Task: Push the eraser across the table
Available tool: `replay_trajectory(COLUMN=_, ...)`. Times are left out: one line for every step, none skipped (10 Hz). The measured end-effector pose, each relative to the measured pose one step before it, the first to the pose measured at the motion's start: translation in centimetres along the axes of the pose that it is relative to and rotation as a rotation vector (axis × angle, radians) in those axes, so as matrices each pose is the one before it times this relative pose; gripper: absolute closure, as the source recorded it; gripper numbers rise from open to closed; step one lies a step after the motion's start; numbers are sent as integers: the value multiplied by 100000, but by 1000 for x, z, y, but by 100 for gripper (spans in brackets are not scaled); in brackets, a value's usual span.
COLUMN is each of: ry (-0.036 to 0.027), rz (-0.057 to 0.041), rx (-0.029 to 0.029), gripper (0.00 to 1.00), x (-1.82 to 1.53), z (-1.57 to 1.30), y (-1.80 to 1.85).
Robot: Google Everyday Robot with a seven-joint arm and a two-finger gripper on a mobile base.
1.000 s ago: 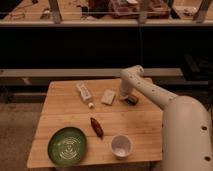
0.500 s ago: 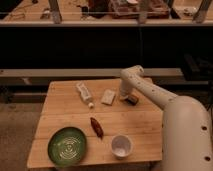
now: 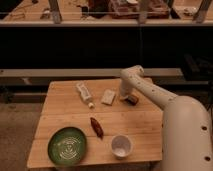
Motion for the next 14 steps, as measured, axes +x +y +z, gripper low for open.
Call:
replay_trajectory(ry=5, rz=2, rx=5, gripper=86, x=2, z=0, y=-2)
replay_trajectory(ry=-4, rz=2, rx=2, gripper=86, x=-3, z=-2, y=-2)
replay_trajectory(ry=1, rz=-1, rx=-1, gripper=86, x=1, z=-1, y=1)
replay_trajectory(ry=-2, rz=-2, rx=1, gripper=86, x=-1, z=1, y=-1)
replay_trajectory(ry=-43, rz=-7, rx=2, gripper=86, x=-23, z=-1, y=-2)
replay_trajectory(ry=4, rz=1, rx=-4, gripper=81, x=3, z=3, y=3)
replay_trajectory(ry=-3, rz=-2, rx=2, gripper=78, x=-2, z=-1, y=-1)
replay_trajectory(ry=0, rz=9, rx=2, gripper=79, x=2, z=-1, y=-1)
replay_trajectory(ry=-5, rz=-4, rx=-4, gripper=86, x=-4, z=4, y=2)
replay_trajectory(ry=-1, rz=2, rx=-3, gripper=86, x=2, z=1, y=1)
replay_trajectory(ry=-9, rz=10, rx=-24, gripper=86, x=2, z=19, y=10)
replay_trajectory(ry=0, rz=-2, rx=7, gripper=86, x=-1, z=-1, y=-3)
replay_trajectory(ry=5, rz=-2, rx=-1, gripper=86, x=1, z=-3, y=0)
replay_trajectory(ry=-3, rz=0, rx=-8, gripper=86, x=-2, z=6, y=3)
